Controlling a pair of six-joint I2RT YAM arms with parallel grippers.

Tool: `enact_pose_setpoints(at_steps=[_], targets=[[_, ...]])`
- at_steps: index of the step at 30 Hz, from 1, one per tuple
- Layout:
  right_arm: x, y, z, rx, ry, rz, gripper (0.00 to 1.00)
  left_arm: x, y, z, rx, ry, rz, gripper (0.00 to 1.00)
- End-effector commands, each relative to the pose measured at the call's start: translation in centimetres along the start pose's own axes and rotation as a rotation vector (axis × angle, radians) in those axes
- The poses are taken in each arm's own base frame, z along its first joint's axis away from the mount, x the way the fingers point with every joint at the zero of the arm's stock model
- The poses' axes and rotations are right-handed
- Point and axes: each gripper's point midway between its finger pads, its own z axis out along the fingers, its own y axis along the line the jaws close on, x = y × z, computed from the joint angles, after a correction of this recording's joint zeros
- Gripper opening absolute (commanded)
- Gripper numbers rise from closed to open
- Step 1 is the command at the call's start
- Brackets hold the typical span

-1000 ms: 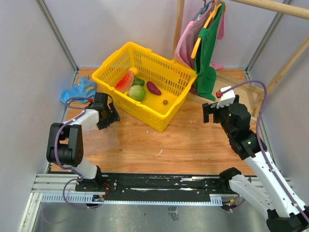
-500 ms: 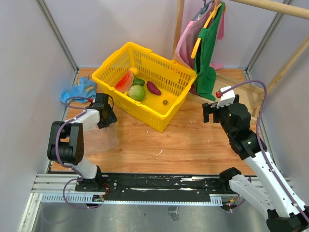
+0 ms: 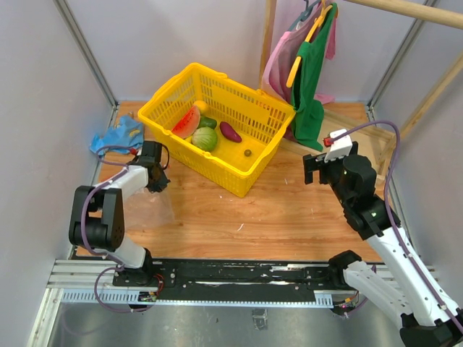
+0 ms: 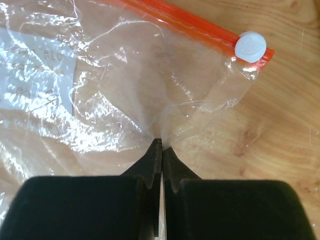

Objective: Place the food in the zip-top bag and seal the zipper
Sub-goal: Pick up the zipper food storage bag at the center of the board, then open the zipper of the food storage bag at the center of the board.

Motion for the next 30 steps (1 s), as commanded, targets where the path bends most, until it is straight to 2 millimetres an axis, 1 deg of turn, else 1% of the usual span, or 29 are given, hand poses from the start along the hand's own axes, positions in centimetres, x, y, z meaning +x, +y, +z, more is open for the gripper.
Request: enact_pose_setpoints(at_steps=[1,5,10,13,18,20,24,27,28,30], targets=[[-2.0,0.5,-0.3,-0.029,-0.052,0.000,0.98,-1.3,1.0,-2.6,-0.025,-0.060,0.017,0.00],[-2.4,0.4,-0.3,-0.026,-0.046,0.013,0.98,-3.7,2.0,-5.6,-0.056,-0.164,0.008,0.00],[-3.4,0.5,-0.4,-0.036,-0.043,0.030,0.98,-7.7,3.1,-10.6,-0.082,-0.328,-0.018,0.00],[-4.0,0.9,-0.5,-0.060,-0.038,0.037,0.98,-10.1,3.5,-14.2,-0.077,-0.423,-0.020,0.00],[-4.9,1.4,-0.7,-0.090,-0.037,0.069,0.98,-14.2,3.5,-21.7,-0.014,-0.588,0.001,0.00],[-5.3,1.8,-0.8,-0.111,-0.035,0.086,0.98,-15.6,2.9,-25.0,0.055,-0.660,0.022,0.00],[-6.4,3.3,-0.9,-0.206,-0.009,0.091,0.98,-16.8,1.0,-30.3,0.206,-0.769,0.114,0.00],[-7.5,4.5,-1.0,-0.277,0.027,0.101,0.98,-17.1,-0.8,-33.9,0.319,-0.849,0.192,0.00],[-8.2,4.9,-1.1,-0.303,0.027,0.108,0.98,-17.0,-1.6,-35.1,0.367,-0.874,0.232,0.00],[-8.8,5.8,-1.0,-0.355,0.042,0.124,0.98,-16.6,-3.3,-37.2,0.475,-0.918,0.293,0.00]])
